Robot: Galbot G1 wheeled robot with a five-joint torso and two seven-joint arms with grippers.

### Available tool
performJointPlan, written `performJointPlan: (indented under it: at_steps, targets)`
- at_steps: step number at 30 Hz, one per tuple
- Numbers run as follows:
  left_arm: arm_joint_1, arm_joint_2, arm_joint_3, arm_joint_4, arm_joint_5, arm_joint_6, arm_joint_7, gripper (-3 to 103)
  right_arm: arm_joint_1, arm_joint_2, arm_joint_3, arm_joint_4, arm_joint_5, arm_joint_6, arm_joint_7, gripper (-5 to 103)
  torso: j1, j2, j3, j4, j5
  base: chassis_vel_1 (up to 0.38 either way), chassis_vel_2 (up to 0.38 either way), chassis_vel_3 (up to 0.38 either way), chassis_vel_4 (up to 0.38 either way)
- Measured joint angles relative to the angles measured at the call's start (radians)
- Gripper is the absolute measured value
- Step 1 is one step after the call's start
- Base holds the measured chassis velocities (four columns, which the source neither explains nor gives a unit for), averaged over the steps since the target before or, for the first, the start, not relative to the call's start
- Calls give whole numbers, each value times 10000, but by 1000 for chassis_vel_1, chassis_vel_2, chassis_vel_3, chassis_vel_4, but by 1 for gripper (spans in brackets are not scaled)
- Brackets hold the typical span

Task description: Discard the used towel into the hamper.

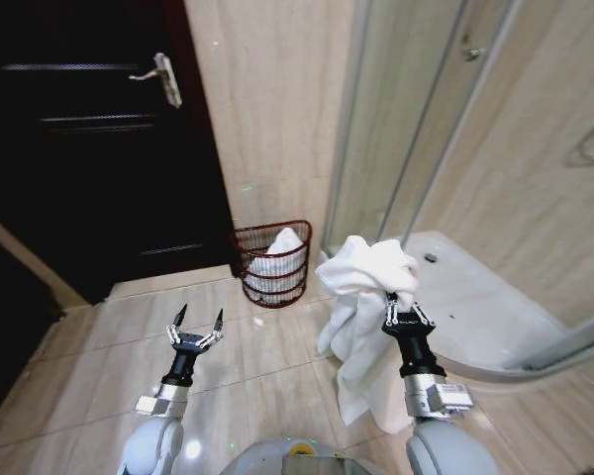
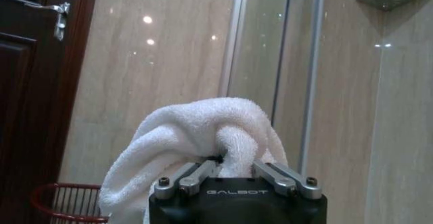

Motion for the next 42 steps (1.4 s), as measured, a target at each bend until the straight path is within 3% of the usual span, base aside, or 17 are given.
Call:
performJointPlan:
  at_steps: [16,24,42]
  targets:
    - [141,-168,21,-206,247,183,-313,100,143,-93,-26,-17,331,136,192,12,19,49,29,-2,0,70,66,-70,-72]
    - [250,-398,-23,-634,403,444,-392,100,301,-259,-44,8,488,162,272,12,125,412,285,-1,1,-6,-1,25,24]
    - [314,-439,-77,-658,521,455,-387,100,575,-312,-2,94,556,-79,478,12,339,1144,804,2,1,36,32,28,33]
